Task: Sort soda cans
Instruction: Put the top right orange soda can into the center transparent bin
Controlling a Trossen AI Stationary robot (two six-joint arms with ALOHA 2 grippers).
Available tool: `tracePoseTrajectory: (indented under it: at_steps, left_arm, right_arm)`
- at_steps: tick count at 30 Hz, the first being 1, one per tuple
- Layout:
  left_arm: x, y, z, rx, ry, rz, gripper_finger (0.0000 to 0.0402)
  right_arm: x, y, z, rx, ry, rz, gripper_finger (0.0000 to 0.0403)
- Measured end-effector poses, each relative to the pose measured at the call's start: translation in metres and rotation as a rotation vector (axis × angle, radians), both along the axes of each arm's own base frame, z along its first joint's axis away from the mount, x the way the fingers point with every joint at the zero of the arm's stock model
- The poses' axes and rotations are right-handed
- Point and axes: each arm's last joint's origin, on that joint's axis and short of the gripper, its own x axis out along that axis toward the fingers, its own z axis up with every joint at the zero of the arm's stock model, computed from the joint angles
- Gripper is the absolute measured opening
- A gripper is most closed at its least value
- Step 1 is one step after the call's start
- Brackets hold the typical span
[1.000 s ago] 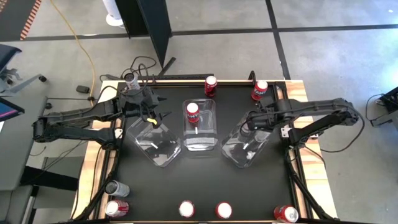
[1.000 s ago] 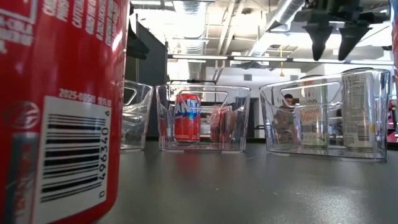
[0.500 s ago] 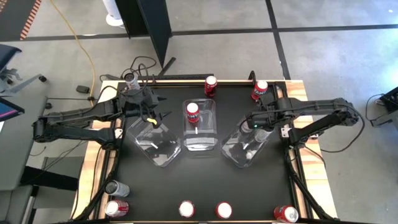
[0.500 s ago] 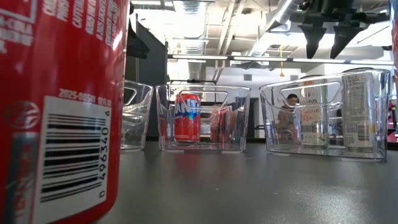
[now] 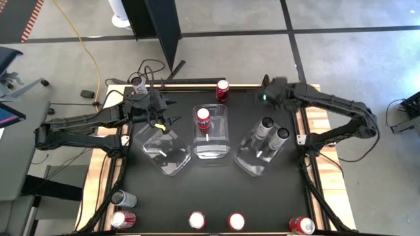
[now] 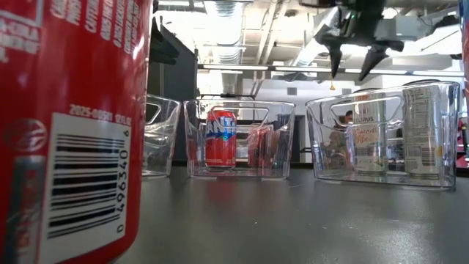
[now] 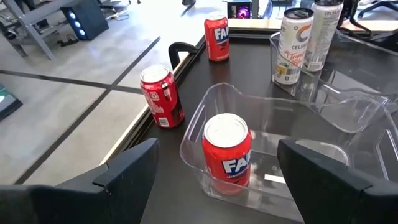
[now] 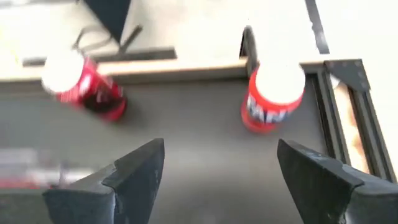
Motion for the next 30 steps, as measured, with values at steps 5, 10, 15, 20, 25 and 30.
tracePoseTrajectory:
  at_steps: [5,10,15,20,25,30]
  left_arm:
    - [0.000,0.000,-0.001,-0.023,0.005,0.008,0.0320]
    - [0.000,0.000,-0.001,-0.017,0.008,0.005,0.0320]
    - [-0.001,0.000,-0.002,-0.012,0.013,0.003,0.0320]
    - [-0.001,0.000,-0.002,-0.011,0.021,0.000,0.0320]
    - [0.001,-0.001,-0.006,0.007,0.006,-0.041,0.0320]
    - [0.003,-0.001,-0.011,0.040,-0.028,-0.067,0.0320]
  right_arm:
    - [-0.019,-0.042,0.002,0.024,-0.026,-0.085,0.0328]
    - [-0.024,-0.079,-0.006,0.067,-0.063,-0.063,0.0331]
    - [-0.019,-0.112,-0.026,0.151,-0.085,-0.033,0.0363]
    - [-0.021,-0.137,-0.033,0.248,-0.025,-0.072,0.0397]
    - [-0.022,-0.148,-0.028,0.321,0.022,-0.112,0.0393]
    - [-0.018,-0.153,-0.040,0.393,0.077,-0.126,0.0396]
